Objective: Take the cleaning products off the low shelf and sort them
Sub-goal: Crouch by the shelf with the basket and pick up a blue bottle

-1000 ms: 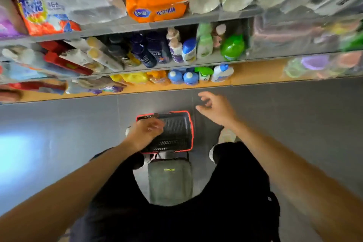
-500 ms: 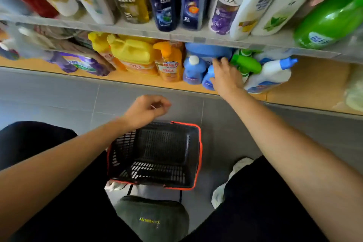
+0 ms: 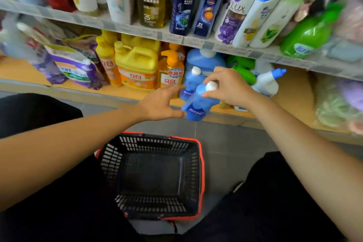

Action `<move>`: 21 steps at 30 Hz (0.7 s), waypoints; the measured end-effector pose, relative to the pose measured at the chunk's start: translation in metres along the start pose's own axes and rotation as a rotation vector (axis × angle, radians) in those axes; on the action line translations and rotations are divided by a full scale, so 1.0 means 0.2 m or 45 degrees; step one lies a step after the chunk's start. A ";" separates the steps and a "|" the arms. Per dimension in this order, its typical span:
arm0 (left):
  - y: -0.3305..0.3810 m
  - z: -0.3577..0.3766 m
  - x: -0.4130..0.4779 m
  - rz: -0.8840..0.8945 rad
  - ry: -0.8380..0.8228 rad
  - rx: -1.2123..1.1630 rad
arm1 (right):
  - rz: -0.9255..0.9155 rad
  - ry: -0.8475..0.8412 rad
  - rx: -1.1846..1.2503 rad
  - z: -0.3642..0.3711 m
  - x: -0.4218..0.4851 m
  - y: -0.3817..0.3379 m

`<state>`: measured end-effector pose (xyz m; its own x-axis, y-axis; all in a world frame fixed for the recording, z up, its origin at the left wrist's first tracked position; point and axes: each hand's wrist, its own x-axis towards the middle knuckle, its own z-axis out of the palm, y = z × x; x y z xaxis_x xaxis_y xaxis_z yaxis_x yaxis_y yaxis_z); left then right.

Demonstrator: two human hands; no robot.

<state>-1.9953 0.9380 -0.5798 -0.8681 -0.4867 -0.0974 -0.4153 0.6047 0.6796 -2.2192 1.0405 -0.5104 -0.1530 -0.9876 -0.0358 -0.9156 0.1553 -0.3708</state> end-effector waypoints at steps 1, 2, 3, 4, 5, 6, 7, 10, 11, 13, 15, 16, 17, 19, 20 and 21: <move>0.02 0.00 0.00 0.029 0.014 0.008 | -0.022 -0.008 0.085 0.00 -0.02 -0.05; 0.03 0.00 -0.01 0.034 0.018 -0.017 | -0.036 -0.030 0.162 0.00 -0.05 -0.09; 0.05 -0.01 -0.02 0.026 0.008 -0.066 | -0.039 -0.053 0.242 0.00 -0.06 -0.14; 0.06 -0.01 -0.04 0.022 -0.018 -0.121 | -0.030 -0.073 0.332 0.01 -0.07 -0.18; 0.07 -0.02 -0.05 0.036 -0.051 -0.159 | -0.011 -0.083 0.425 0.02 -0.09 -0.21; 0.07 -0.03 -0.07 0.062 -0.072 -0.181 | 0.013 -0.080 0.506 0.03 -0.10 -0.23; 0.07 -0.04 -0.08 0.091 -0.074 -0.207 | 0.038 -0.071 0.577 0.05 -0.12 -0.25; 0.06 -0.04 -0.12 0.121 -0.032 -0.305 | 0.111 -0.002 0.781 0.10 -0.18 -0.27; 0.06 -0.03 -0.12 0.123 -0.012 -0.313 | 0.138 0.048 0.851 0.13 -0.20 -0.27; 0.07 -0.02 -0.13 0.133 0.020 -0.319 | 0.179 0.158 0.969 0.18 -0.24 -0.27; 0.09 0.00 -0.13 0.153 0.039 -0.340 | 0.220 0.280 1.024 0.23 -0.28 -0.26; 0.10 0.01 -0.13 0.154 0.046 -0.357 | 0.248 0.360 1.039 0.25 -0.30 -0.26; 0.10 0.02 -0.14 0.148 0.050 -0.378 | 0.278 0.448 1.061 0.28 -0.32 -0.26; 0.11 0.03 -0.15 0.136 0.043 -0.442 | 0.340 0.596 1.125 0.37 -0.40 -0.28; 0.11 0.03 -0.16 0.133 0.032 -0.473 | 0.373 0.643 1.165 0.41 -0.44 -0.29; 0.11 0.03 -0.17 0.130 0.014 -0.497 | 0.403 0.671 1.203 0.45 -0.47 -0.31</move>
<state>-1.9764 0.9725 -0.5656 -0.8959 -0.4443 -0.0089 -0.1906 0.3661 0.9108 -2.1150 1.1221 -0.5684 -0.6714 -0.7387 0.0604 -0.1933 0.0959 -0.9764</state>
